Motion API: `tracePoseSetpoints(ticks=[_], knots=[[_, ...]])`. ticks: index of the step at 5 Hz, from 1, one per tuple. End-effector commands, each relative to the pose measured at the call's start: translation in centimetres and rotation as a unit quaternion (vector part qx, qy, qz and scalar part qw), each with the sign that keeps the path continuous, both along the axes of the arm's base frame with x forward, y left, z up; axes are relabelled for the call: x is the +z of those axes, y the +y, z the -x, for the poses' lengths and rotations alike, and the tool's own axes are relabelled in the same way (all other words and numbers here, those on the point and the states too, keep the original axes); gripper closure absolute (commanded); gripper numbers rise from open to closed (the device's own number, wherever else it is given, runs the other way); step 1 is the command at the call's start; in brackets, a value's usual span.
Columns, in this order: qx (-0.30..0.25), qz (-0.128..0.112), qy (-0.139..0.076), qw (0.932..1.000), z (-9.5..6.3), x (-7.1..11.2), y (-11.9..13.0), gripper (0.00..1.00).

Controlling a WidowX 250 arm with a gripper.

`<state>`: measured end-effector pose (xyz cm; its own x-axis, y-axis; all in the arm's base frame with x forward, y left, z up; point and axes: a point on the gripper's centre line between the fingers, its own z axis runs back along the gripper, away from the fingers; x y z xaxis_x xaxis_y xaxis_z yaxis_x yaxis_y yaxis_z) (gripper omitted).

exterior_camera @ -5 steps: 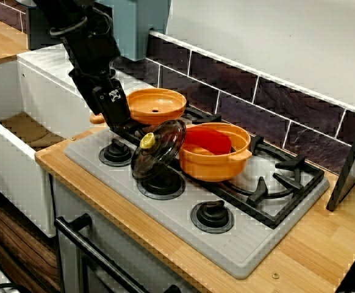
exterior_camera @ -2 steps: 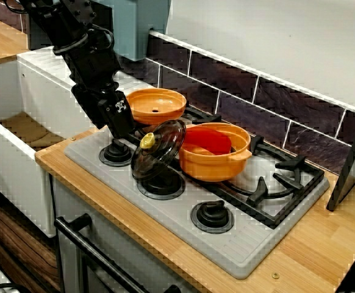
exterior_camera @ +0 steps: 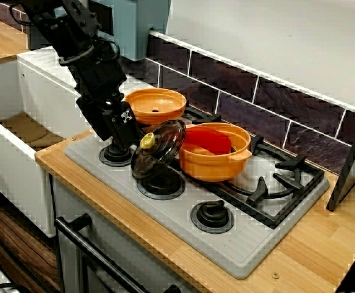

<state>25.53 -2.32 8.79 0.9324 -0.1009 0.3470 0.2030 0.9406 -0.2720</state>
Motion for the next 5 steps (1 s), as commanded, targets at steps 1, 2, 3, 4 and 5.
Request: tracePoseSetpoints(ticks=[1,2,3,4,5], knots=[[0.010,0.011,-0.007,0.9999,-1.56,-0.03,-0.42,0.00],[0.010,0.012,-0.005,0.9999,-1.66,-0.25,-0.58,0.00],[0.010,0.013,-0.002,0.9999,-1.66,-0.15,-0.63,0.00],[0.007,0.013,0.001,0.9999,-1.74,-0.02,-0.56,0.00],[0.002,0.010,-0.001,0.9999,-1.77,0.12,-0.46,0.00]])
